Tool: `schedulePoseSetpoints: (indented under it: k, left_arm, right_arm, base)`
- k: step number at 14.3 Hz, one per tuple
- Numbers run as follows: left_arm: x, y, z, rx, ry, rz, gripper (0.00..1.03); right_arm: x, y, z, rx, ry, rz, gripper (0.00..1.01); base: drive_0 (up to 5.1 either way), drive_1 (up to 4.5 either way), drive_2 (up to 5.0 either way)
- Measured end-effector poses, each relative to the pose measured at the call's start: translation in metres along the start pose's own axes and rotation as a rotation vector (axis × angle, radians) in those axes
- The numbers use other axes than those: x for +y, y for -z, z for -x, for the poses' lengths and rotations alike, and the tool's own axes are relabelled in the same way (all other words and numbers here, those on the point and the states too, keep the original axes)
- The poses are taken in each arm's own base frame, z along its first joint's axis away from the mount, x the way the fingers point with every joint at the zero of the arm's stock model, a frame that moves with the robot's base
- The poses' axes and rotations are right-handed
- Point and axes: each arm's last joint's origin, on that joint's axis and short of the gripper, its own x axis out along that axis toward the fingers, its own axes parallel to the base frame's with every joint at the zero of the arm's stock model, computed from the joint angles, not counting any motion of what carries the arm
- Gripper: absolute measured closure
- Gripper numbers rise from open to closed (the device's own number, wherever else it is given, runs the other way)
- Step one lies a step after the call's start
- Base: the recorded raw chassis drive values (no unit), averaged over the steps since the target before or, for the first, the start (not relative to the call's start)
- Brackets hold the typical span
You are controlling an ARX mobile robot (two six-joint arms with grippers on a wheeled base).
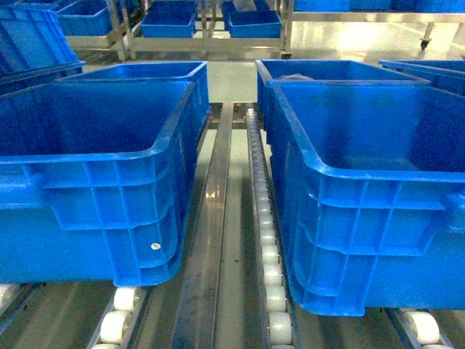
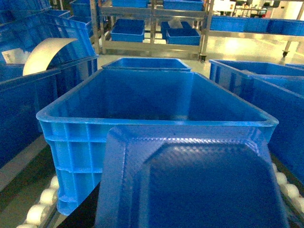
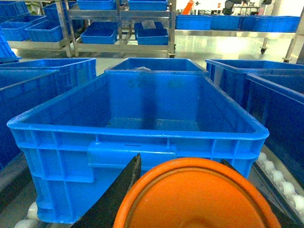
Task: Sort blue parts and orange caps into right shelf containers
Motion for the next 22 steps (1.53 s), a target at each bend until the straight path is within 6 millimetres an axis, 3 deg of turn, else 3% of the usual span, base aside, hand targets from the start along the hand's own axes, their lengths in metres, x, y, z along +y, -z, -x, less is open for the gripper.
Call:
schedulePoseSetpoints:
  k: [3, 5, 6, 8, 9, 12, 13, 16, 18, 19, 20, 22]
  left_arm:
    - [-0.003, -0.017, -0.006, -0.153, 0.067, -0.009, 0.62]
    - [0.000, -0.023, -0.025, -0.127, 0.055, 0.018, 0.62]
    - [0.004, -0.041, -0.042, -0.153, 0.048, 0.037, 0.62]
    - [0.007, -0.085, -0.089, -0.185, 0.059, 0.062, 0.62]
    - [0.010, -0.097, -0.140, -0.085, 0.068, 0.082, 0.62]
    - [0.014, -0.072, -0.214, 0.149, 0.036, 0.098, 0.62]
    - [0.014, -0.072, -0.222, 0.158, 0.044, 0.100, 0.62]
    - [0.010, -0.103, -0.216, 0.006, 0.052, 0.082, 0.30]
    - [0.009, -0.102, -0.214, 0.010, 0.022, 0.062, 0.08]
    - [0.009, -0.097, -0.215, 0.028, 0.019, 0.061, 0.04]
    - [0.005, -0.095, -0.211, -0.014, -0.009, 0.037, 0.13]
    - [-0.002, -0.076, -0.179, -0.017, 0.006, 0.010, 0.36]
  right_arm:
    - [0.003, -0.011, -0.003, -0.101, 0.094, 0.021, 0.59]
    - [0.005, -0.019, -0.017, -0.108, 0.075, 0.055, 0.59]
    - [0.005, -0.034, -0.031, -0.122, 0.050, 0.078, 0.59]
    - [0.003, -0.072, -0.067, -0.175, 0.030, 0.089, 0.59]
    - [0.000, -0.093, -0.110, -0.134, 0.034, 0.094, 0.59]
    - [-0.007, -0.076, -0.183, 0.074, 0.051, 0.047, 0.59]
    - [-0.008, -0.071, -0.195, 0.112, 0.053, 0.039, 0.52]
    - [-0.007, -0.078, -0.205, 0.077, 0.142, 0.063, 0.18]
    - [-0.006, -0.075, -0.208, 0.097, 0.169, 0.095, 0.01]
    - [-0.006, -0.073, -0.208, 0.105, 0.169, 0.105, 0.04]
    - [-0.004, -0.075, -0.205, 0.011, 0.089, 0.070, 0.13]
    - [0.001, -0.060, -0.173, -0.010, 0.000, 0.032, 0.37]
  base:
    - [0.0, 0.00, 0.0]
    - [0.0, 0.00, 0.0]
    - [0.0, 0.00, 0.0]
    - [0.0, 0.00, 0.0]
    - [0.0, 0.00, 0.0]
    - [0.0, 0.00, 0.0]
    - [0.0, 0.00, 0.0]
    - [0.0, 0.00, 0.0]
    - [0.0, 0.00, 0.0]
    - [0.0, 0.00, 0.0]
    - [0.0, 0.00, 0.0]
    - [0.0, 0.00, 0.0]
